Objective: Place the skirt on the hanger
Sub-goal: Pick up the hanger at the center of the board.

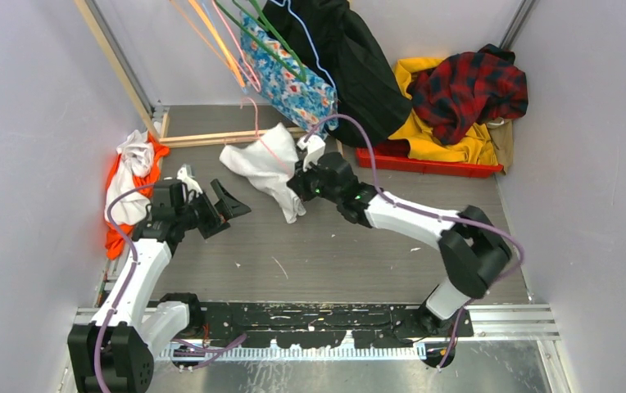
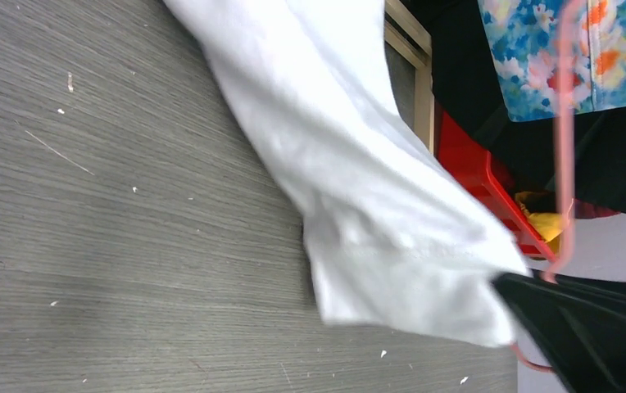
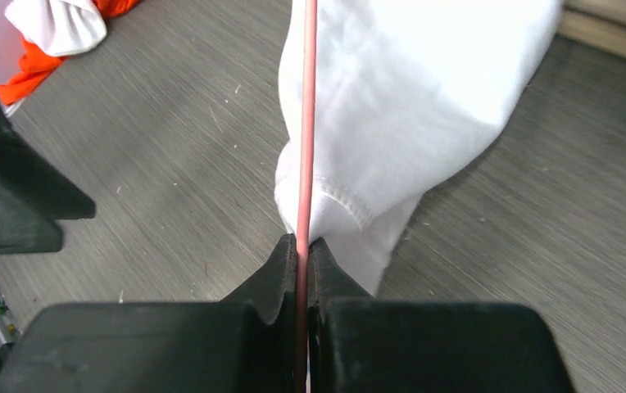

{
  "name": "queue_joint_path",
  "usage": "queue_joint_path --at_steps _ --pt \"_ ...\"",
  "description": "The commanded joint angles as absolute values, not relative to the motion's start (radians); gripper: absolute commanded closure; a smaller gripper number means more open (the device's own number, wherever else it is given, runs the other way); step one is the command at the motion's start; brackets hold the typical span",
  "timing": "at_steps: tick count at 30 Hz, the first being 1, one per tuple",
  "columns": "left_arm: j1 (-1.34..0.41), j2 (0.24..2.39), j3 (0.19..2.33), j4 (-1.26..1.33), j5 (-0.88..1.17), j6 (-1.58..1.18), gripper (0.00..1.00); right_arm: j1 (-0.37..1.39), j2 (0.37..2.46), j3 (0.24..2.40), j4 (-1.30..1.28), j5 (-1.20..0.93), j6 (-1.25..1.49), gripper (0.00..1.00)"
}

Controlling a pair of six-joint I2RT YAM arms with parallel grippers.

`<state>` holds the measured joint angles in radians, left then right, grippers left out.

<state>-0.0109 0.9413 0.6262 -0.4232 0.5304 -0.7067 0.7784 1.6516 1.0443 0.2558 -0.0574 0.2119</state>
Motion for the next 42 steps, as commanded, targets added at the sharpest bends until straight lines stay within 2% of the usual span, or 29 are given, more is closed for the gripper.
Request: queue_joint_path --at_steps 1,10,21,29,36,42 --pt "-0.003 0.916 0.628 -0.403 0.564 -0.710 0.00 0.773 1.442 1.032 0.229 0.007 0.146 0.99" --pt "-0.003 0.898 0.641 -0.415 0.573 -0.713 0.00 0.773 1.147 0.974 0.062 0.086 0.088 0.99" --pt "-0.004 0.870 0.649 -0.448 0.573 -0.712 0.00 0.773 0.954 0.948 -0.071 0.217 0.092 0.99" --pt "-0.004 0.877 0.653 -0.454 0.574 -0.707 0.00 0.753 0.977 1.007 -0.079 0.292 0.032 0.99" --pt "-0.003 0.874 0.655 -0.455 0.573 -0.706 0.00 0.619 1.049 1.074 -0.016 0.130 0.090 0.99" --pt "-0.003 0.883 0.659 -0.449 0.575 -0.708 0.00 0.572 1.115 1.166 0.009 0.008 0.120 0.99"
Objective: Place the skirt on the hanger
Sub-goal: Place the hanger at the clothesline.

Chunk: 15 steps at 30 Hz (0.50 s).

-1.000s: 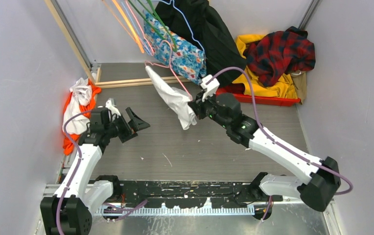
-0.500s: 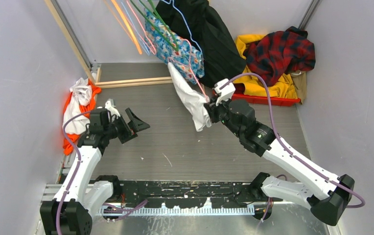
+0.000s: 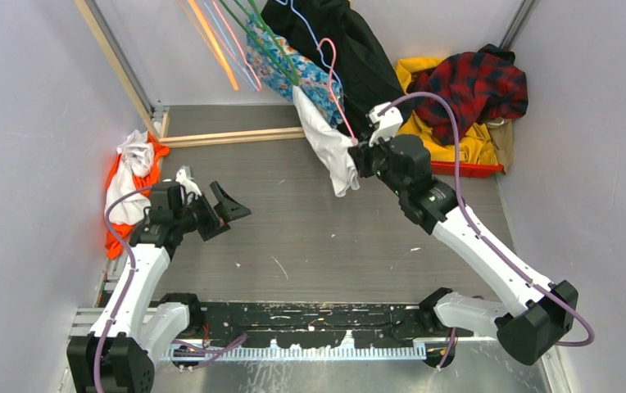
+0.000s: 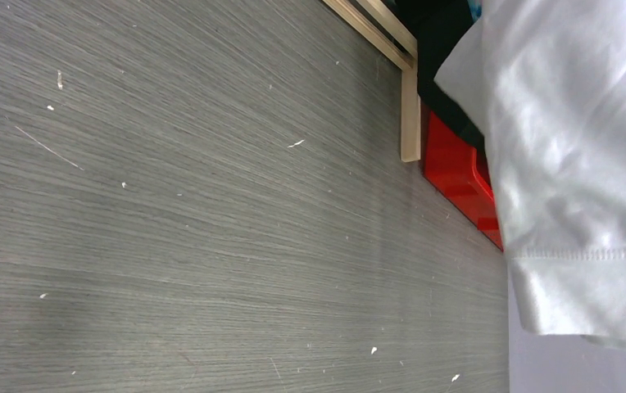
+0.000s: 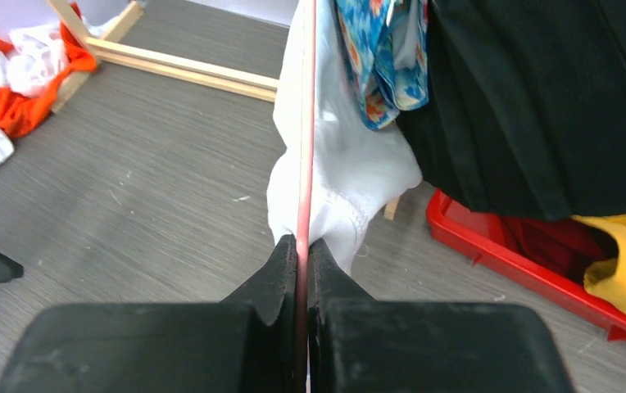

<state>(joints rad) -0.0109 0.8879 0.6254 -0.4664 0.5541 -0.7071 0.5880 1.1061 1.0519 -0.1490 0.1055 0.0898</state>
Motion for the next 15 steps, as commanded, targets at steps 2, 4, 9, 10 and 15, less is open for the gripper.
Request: queue_joint_path --at_steps 2,4,9,10,15 --pt "-0.003 0.885 0.660 -0.449 0.575 -0.707 0.00 0.562 1.129 1.202 0.007 -0.035 0.134 0.99" --pt "-0.003 0.886 0.659 -0.447 0.573 -0.706 0.00 0.555 1.139 1.228 0.010 -0.072 0.148 0.99" --pt "-0.003 0.895 0.655 -0.438 0.575 -0.707 0.00 0.536 1.188 1.304 0.033 -0.115 0.168 0.99" --pt "-0.003 0.897 0.655 -0.437 0.575 -0.707 0.00 0.532 1.202 1.324 0.040 -0.126 0.171 0.99" --pt "-0.003 0.897 0.658 -0.440 0.574 -0.706 0.00 0.508 1.314 1.456 0.067 -0.170 0.169 0.99"
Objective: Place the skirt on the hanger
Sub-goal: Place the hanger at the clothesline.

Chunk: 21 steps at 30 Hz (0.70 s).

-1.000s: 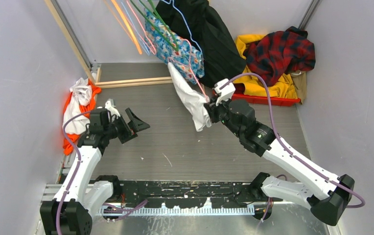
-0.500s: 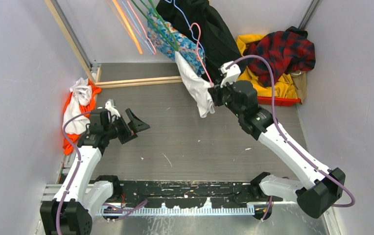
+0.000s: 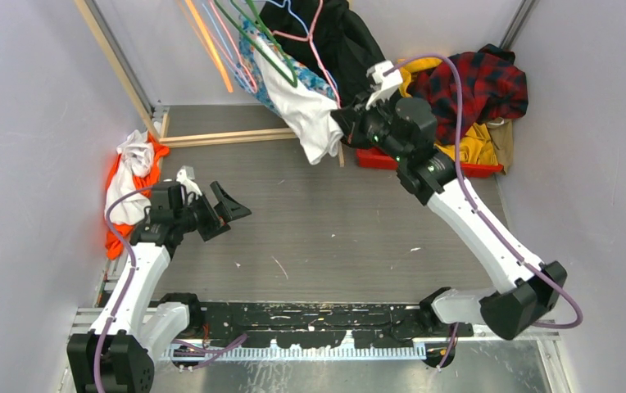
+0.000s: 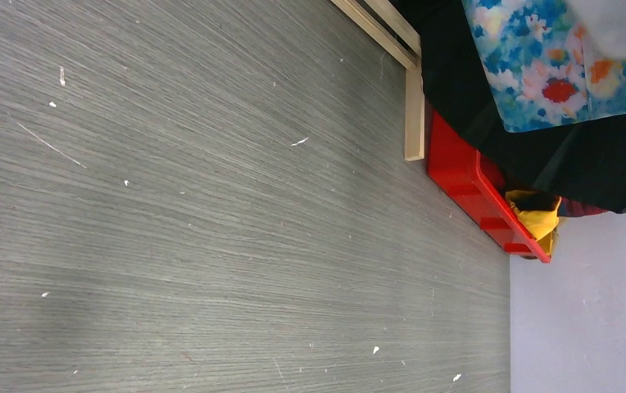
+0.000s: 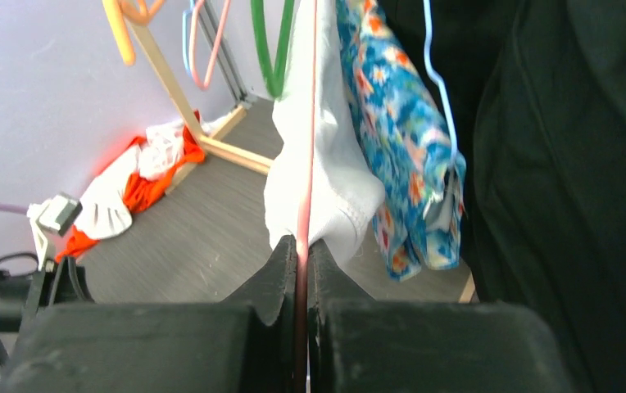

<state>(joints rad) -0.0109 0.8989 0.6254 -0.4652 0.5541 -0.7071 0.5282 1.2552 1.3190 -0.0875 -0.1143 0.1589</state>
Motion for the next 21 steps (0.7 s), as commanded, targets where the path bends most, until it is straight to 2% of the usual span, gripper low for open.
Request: queue_joint_path --at_steps 1,9,21 --pt "-0.003 0.895 0.660 -0.443 0.572 -0.706 0.00 0.503 1.343 1.490 0.069 -0.185 0.169 0.99" --pt "-0.003 0.888 0.673 -0.463 0.564 -0.698 0.00 0.492 1.546 1.708 0.076 -0.259 0.158 0.99" --pt "-0.002 0.891 0.707 -0.504 0.542 -0.681 0.00 0.484 1.698 1.847 0.137 -0.310 0.168 0.99"
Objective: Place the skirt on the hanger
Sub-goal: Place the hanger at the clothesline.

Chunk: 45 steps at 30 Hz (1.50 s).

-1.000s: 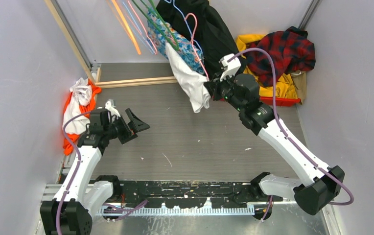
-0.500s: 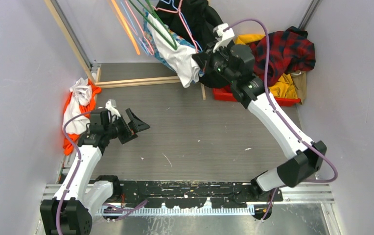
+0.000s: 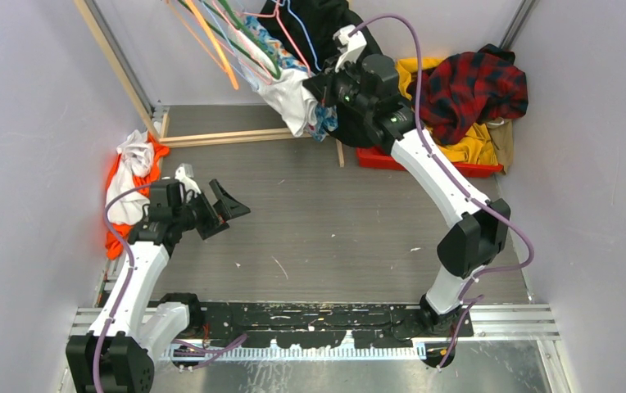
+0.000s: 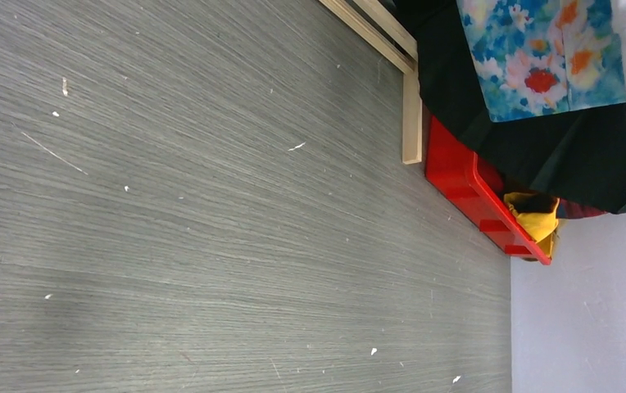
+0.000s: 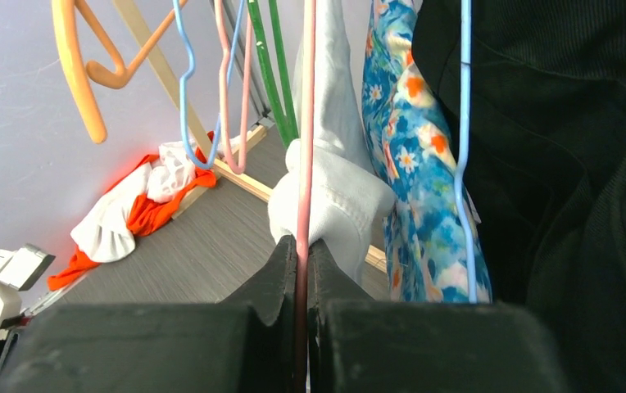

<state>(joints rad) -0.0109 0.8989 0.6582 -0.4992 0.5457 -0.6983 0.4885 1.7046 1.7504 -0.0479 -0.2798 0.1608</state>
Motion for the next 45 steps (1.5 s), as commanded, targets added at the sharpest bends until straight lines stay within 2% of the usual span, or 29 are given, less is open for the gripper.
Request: queue_joint_path --at_steps 1,20,34,45 --pt "-0.002 0.890 0.707 -0.506 0.540 -0.680 0.00 0.482 1.703 1.858 0.131 -0.311 0.167 0.99" --pt "-0.001 0.886 0.696 -0.509 0.531 -0.680 0.00 0.430 1.597 1.715 0.156 -0.364 0.060 0.99" --pt "-0.002 0.902 0.715 -0.519 0.506 -0.681 0.00 0.410 1.793 1.902 0.203 -0.433 0.130 0.99" --pt "-0.002 0.895 0.735 -0.551 0.484 -0.674 0.00 0.410 1.925 2.007 0.261 -0.407 0.215 0.99"
